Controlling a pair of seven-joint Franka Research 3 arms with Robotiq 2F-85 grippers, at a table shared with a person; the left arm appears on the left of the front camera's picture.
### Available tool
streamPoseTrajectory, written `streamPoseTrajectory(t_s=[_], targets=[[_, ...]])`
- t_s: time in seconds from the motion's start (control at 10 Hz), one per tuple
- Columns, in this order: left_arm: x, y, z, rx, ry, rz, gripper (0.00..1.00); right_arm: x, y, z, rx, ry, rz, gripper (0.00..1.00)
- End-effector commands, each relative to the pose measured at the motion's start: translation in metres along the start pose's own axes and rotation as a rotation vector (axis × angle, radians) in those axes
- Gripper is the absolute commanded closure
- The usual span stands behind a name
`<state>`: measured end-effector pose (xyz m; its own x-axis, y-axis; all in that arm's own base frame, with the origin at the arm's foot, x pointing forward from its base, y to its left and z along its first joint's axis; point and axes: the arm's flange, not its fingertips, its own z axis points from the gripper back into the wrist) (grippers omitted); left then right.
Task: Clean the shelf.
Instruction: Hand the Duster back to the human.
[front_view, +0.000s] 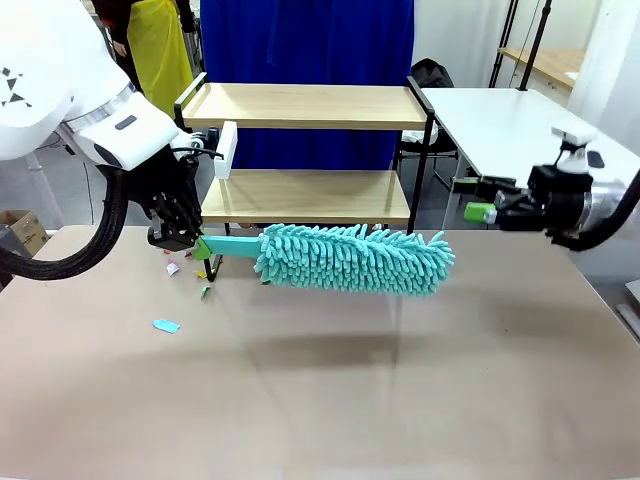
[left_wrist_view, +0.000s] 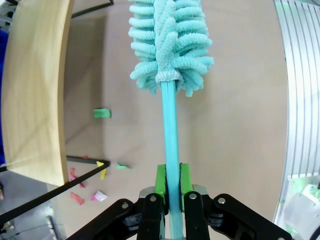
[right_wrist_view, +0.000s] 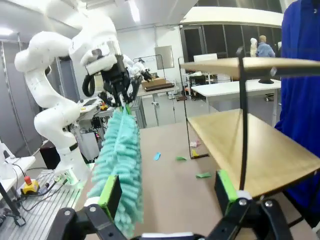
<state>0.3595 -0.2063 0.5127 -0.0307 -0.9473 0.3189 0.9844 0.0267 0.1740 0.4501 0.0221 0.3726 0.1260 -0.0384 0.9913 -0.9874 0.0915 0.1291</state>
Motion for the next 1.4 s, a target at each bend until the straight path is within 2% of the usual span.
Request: streamPoseTrajectory(t_s=[0.0,0.4,0.8,1.3], targets=[[0.000,-0.001,0.005,-0.001,-0.001,0.008,0.87,-0.016,0.017,-0.008,-0.007,0.027,0.039,0.00],[0.000,-0.001,0.005,-0.001,-0.001,0.008,0.87,-0.041,0.034,-0.021,0.053,0.100,-0.005,0.00],[0.000,-0.001,0.005,-0.001,-0.001,0.008,0.87,-0.052,0.034,-0.045,0.124,0.084,-0.060,0.00],[0.000,-0.001,0.005,-0.001,-0.001,0.008,0.87,-0.061,0.022,-0.088,0.175,0.009,-0.088,0.00]])
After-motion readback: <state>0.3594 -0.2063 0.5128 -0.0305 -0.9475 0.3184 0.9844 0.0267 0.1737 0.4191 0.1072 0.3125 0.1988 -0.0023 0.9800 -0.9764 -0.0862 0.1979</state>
